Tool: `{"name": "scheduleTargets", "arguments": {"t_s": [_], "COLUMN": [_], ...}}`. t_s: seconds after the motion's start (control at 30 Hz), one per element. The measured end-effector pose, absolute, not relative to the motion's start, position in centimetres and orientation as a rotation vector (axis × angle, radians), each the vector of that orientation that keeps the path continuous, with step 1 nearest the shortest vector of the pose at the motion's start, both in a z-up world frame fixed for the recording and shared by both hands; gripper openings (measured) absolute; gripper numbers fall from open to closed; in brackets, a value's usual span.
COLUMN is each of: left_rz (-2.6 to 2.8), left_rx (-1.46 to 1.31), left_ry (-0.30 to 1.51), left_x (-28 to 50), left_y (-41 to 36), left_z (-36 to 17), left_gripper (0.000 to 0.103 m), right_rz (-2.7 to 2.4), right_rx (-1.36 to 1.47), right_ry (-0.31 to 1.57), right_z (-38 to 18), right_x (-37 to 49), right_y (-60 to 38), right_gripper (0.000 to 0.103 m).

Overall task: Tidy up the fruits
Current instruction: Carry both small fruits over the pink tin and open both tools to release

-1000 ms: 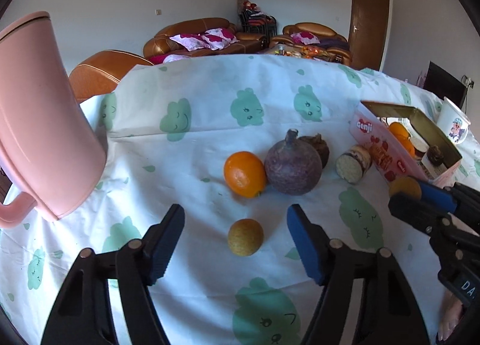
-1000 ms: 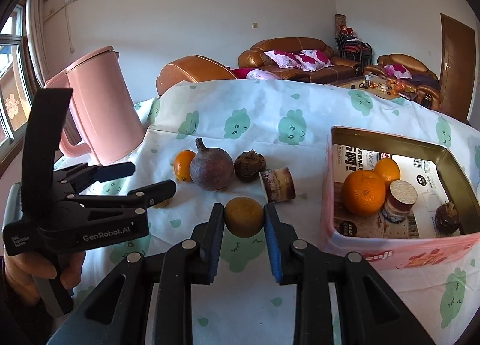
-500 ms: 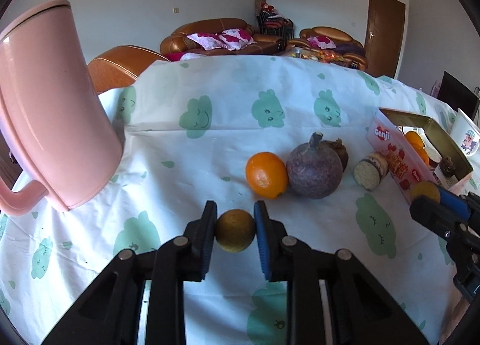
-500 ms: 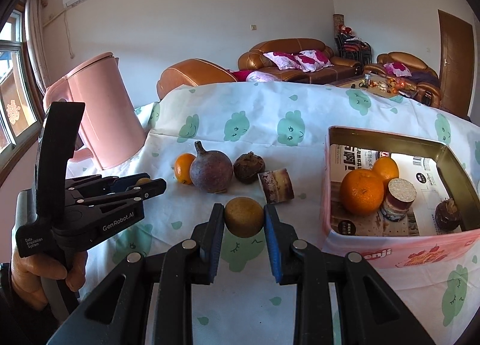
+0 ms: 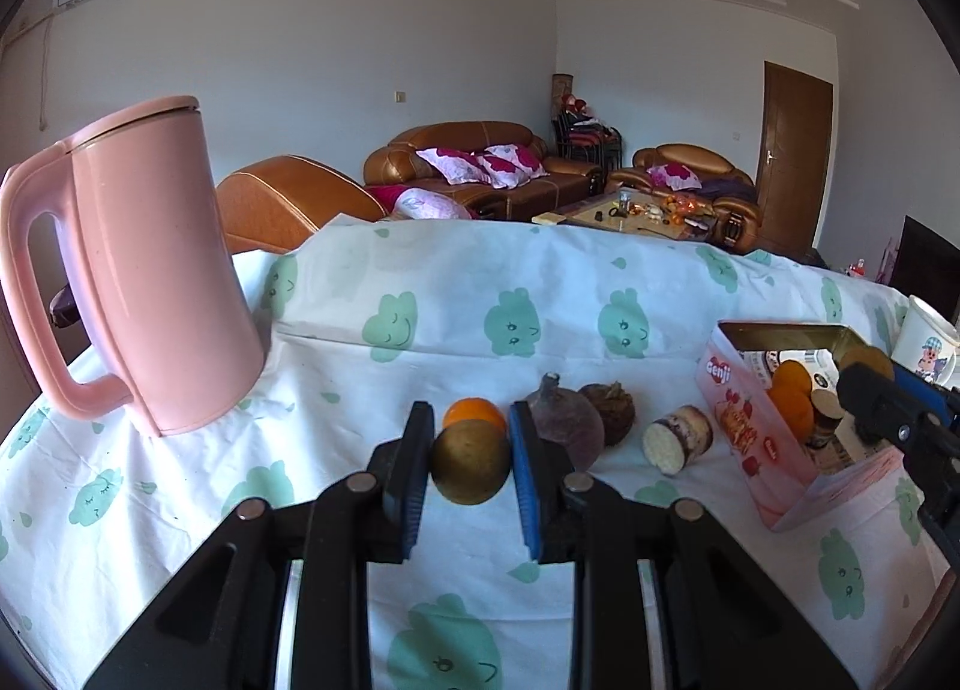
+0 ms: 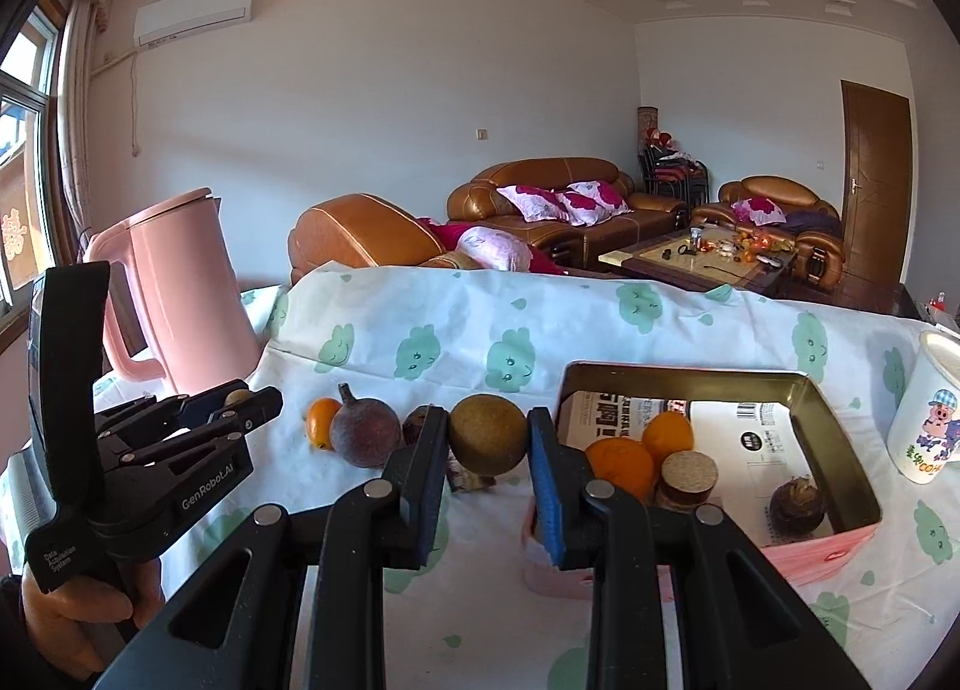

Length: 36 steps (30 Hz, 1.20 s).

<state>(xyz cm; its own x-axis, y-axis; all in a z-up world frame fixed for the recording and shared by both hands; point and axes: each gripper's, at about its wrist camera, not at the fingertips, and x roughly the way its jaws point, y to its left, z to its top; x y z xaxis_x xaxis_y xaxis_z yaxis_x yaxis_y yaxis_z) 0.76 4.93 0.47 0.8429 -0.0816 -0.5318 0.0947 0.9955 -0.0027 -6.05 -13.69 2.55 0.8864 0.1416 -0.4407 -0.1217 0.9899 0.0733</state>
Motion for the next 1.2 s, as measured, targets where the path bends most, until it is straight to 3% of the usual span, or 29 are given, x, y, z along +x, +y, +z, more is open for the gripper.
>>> {"name": "scheduleTargets", "arguments": {"t_s": [1.2], "left_rz": [-0.296], "left_rx": [0.110], "left_ry": [0.498], "left_x": [1.4], "left_y": [-12.1], "left_z": [2.7], "left_gripper": [0.027], "right_rz": [-0.139], "right_rx": [0.084], "right_ry": [0.449], "right_z": [2.9], "right_x": [-5.6], "right_y": [-29.8], "right_gripper": [0.028]}}
